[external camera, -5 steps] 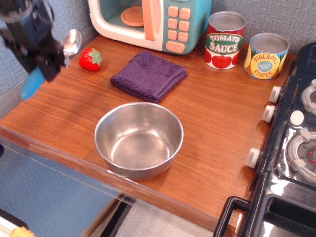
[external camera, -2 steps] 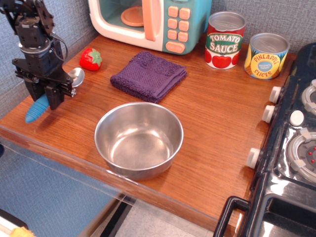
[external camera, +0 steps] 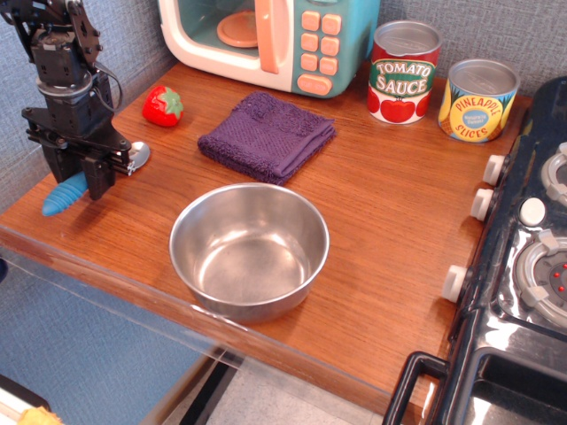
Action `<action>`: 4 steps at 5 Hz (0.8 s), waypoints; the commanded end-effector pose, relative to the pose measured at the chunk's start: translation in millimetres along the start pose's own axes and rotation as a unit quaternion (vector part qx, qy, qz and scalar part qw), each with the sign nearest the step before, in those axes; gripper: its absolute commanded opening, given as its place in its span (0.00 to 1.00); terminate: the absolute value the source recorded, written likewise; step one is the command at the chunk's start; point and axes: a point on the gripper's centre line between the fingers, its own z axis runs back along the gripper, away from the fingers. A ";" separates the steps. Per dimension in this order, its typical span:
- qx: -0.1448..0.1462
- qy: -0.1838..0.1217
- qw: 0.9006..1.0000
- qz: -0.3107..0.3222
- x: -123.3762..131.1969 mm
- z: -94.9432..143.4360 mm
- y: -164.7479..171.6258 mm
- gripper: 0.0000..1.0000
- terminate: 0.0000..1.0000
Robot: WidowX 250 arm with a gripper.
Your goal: Move the blue spoon to the left of the pot and towel
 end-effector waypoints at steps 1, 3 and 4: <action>0.008 -0.027 0.999 -0.023 8.4 28.3 -1.2 1.00 0.00; -0.028 -0.115 0.990 -0.081 16.1 78.5 -39.4 1.00 0.00; -0.042 -0.112 0.988 -0.094 17.1 77.7 -48.9 1.00 0.00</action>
